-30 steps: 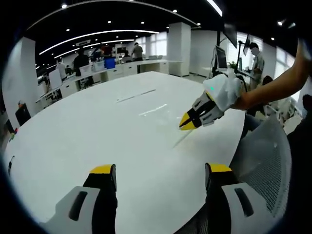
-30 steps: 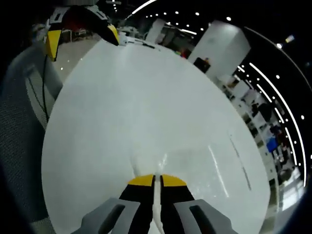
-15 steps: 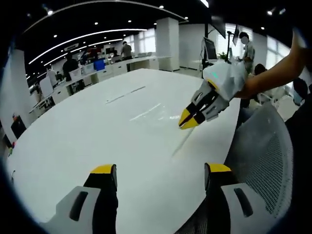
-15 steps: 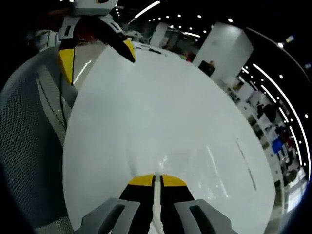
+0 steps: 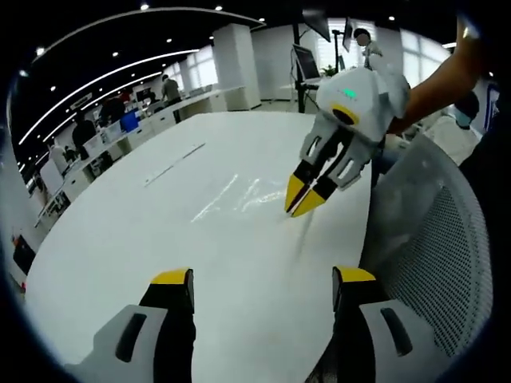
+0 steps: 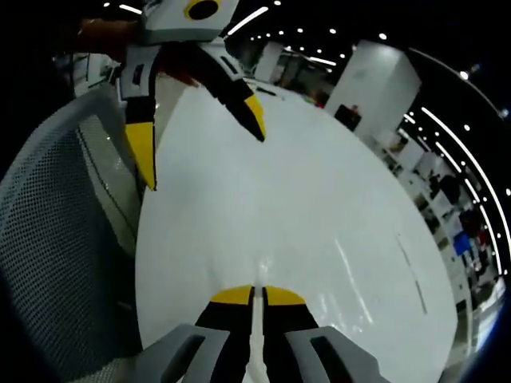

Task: Open the resealable bag by pulling the two sides of the seal apart until the entire bag opening is separated and visibly accessible.

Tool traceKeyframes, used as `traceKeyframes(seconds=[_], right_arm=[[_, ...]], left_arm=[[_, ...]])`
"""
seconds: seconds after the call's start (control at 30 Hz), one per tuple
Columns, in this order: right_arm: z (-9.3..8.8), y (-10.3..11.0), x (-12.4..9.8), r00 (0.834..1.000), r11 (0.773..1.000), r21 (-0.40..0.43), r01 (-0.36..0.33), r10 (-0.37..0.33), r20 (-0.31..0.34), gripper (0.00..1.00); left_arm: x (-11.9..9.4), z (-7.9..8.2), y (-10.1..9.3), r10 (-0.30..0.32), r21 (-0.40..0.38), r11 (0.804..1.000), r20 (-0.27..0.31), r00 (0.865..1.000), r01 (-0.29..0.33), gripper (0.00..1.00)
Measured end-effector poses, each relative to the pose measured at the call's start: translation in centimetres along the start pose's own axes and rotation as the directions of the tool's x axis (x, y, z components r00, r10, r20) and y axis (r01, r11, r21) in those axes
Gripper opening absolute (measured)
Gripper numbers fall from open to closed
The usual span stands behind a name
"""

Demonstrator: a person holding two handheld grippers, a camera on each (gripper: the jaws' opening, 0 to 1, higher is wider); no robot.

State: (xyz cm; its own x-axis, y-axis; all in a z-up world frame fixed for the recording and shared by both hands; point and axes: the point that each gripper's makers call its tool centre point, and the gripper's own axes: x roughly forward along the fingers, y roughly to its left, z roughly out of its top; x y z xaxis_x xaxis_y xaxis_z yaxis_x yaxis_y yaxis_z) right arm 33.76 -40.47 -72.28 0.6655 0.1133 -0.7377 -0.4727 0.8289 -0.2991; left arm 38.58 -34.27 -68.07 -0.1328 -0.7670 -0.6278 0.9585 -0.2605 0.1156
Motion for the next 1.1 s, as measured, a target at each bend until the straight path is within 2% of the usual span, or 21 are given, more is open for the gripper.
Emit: traceKeyframes(seconds=[0.07,0.13,0.53,0.63,0.7,0.8,0.93,1.1], right_arm=[[0.2,0.4,-0.3,1.0,1.0,-0.002,-0.006,0.006,0.005,0.0],[0.4,0.7,-0.4,1.0,1.0,0.003,-0.01,0.01,0.007,0.0],[2.2,4.7,-0.5,0.996,0.997,0.001,-0.077,0.077,0.044,0.0],[2.6,5.3,-0.5,0.995,0.996,0.0,-0.089,0.089,0.054,0.0],[2.8,5.5,-0.6,0.994,0.995,0.001,-0.095,0.095,0.06,0.0],[3.1,5.9,-0.6,0.992,0.994,0.012,-0.111,0.11,0.068,0.0],[3.3,6.4,-0.5,0.99,0.992,0.018,-0.124,0.122,0.073,0.0],[3.5,6.7,-0.6,0.988,0.99,0.032,-0.136,0.133,0.075,0.0]], left_arm=[[0.6,-0.1,-0.7,-0.033,0.034,0.999,0.001,0.999,0.033,0.68],[1.0,-0.3,-1.1,-0.049,0.032,0.998,-0.008,0.999,0.049,0.68],[2.2,-0.6,-2.4,-0.097,0.129,0.986,-0.055,0.994,0.103,0.61],[2.2,-0.6,-2.7,-0.115,0.146,0.982,-0.06,0.992,0.123,0.57],[2.3,-0.6,-3.3,-0.149,0.148,0.977,-0.055,0.987,0.155,0.5],[2.4,-0.8,-3.9,-0.165,0.184,0.967,-0.067,0.984,0.175,0.39],[2.7,-1.4,-4.7,-0.185,0.266,0.941,-0.109,0.977,0.208,0.38],[2.9,-2.2,-5.1,-0.175,0.349,0.911,-0.15,0.973,0.218,0.35]])
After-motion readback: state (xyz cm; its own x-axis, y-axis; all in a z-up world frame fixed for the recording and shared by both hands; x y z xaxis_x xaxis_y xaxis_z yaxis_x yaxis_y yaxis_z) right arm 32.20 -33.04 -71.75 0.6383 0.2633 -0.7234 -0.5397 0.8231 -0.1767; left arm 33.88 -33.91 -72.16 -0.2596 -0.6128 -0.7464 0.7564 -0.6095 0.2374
